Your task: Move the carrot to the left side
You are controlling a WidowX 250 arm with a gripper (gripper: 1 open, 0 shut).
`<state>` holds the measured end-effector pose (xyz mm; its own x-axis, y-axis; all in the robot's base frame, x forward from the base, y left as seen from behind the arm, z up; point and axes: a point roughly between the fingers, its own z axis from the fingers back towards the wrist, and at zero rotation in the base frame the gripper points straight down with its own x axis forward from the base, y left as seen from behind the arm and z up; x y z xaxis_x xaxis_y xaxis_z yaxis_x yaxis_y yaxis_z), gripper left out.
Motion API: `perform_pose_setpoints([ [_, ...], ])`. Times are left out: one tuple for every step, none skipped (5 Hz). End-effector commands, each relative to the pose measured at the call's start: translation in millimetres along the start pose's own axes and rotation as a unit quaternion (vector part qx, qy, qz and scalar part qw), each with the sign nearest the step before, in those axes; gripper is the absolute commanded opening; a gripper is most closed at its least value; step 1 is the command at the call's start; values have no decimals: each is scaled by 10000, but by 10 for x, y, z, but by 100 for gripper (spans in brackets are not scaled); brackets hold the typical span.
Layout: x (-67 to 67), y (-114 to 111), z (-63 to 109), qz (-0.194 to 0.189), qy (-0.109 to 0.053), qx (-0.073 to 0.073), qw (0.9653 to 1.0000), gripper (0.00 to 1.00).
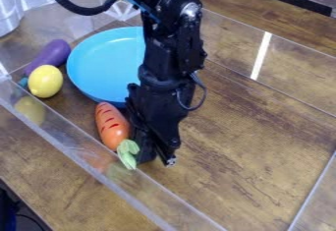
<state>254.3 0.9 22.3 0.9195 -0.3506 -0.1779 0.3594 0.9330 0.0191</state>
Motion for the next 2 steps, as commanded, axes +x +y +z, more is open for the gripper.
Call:
perform_pose_setpoints([
  [82,47,155,-32,-248,111,9996,0],
  [95,51,158,-93,-209,123,9997,0],
])
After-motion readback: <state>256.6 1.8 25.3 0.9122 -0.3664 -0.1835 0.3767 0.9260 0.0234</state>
